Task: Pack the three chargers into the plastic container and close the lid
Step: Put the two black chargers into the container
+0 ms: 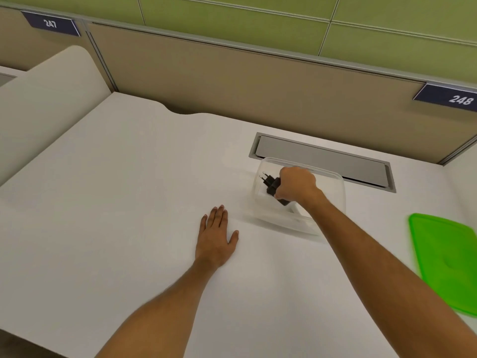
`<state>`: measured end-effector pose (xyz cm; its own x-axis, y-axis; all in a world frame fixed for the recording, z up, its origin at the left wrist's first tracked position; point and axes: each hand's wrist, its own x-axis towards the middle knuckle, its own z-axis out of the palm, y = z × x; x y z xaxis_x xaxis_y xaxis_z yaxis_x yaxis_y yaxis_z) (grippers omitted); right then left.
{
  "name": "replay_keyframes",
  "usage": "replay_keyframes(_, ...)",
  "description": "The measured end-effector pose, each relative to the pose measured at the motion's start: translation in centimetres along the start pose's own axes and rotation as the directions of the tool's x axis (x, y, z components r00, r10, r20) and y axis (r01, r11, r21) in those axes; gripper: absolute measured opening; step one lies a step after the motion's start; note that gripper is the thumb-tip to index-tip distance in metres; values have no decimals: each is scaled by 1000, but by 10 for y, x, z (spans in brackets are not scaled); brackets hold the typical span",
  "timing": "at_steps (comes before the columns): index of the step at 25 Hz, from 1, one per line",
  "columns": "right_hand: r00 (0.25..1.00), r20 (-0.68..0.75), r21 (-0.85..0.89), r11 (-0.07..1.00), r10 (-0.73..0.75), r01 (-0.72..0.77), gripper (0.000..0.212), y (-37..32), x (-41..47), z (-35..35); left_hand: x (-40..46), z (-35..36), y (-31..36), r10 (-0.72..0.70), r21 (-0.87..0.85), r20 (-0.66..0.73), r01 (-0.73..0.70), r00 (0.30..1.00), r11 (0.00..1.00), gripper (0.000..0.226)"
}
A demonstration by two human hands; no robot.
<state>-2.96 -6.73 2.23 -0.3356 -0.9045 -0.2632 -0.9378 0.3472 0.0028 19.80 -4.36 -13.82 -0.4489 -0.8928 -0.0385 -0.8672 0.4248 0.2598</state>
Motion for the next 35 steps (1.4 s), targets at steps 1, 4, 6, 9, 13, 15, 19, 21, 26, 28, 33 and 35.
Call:
replay_keyframes(1, 999, 46, 6, 1000, 0, 0, 33, 0, 1, 5, 0, 0, 0, -1, -2, -2, 1, 1000, 1000, 73)
replay_keyframes(4, 989, 145, -15, 1000, -21, 23, 35, -4, 7, 19, 0, 0, 0, 1, -8, -7, -1, 1000, 1000, 72)
replay_keyframes(6, 985, 170, -35, 999, -31, 37, 37, -7, 10, 28, 0, 1, -1, 0, -6, -10, 0, 1000, 1000, 71)
replay_keyframes(9, 984, 175, -45, 998, -24, 33, 39, -10, 15, 37, 0, 1, 0, -1, -13, -16, 1, 1000, 1000, 70)
replay_keyframes(13, 986, 168, -45, 999, -8, 16, 42, -12, 20, 46, -1, 2, -1, 1, -14, -25, -1, 1000, 1000, 71)
replay_keyframes(15, 988, 151, -36, 999, -9, 14, 41, -13, 21, 48, -1, 2, -1, 1, -14, -26, -1, 1000, 1000, 71)
replay_keyframes(19, 999, 31, -12, 1000, 8, -8, 40, -8, 20, 38, 0, 3, -1, 4, -7, -26, -4, 1000, 1000, 72)
replay_keyframes(21, 997, -61, 18, 999, 41, -40, 36, -1, 16, 30, 0, 4, -2, 6, -4, -22, -6, 1000, 1000, 72)
replay_keyframes(26, 970, -221, 85, 993, 102, -85, 24, 23, -11, 11, -1, 2, -1, 11, -15, -19, -11, 1000, 1000, 69)
replay_keyframes(28, 954, -273, 91, 990, 125, -104, 23, 35, -25, 10, -2, 0, -1, 9, -23, -9, -10, 1000, 1000, 69)
replay_keyframes(33, 899, -381, 155, 973, 217, -169, 27, 75, -57, 16, -2, -3, 1, 9, 1, 27, -9, 1000, 1000, 68)
replay_keyframes(35, 871, -414, 176, 962, 266, -210, 27, 93, -70, 20, -1, -5, 1, 8, 6, 43, -9, 999, 1000, 68)
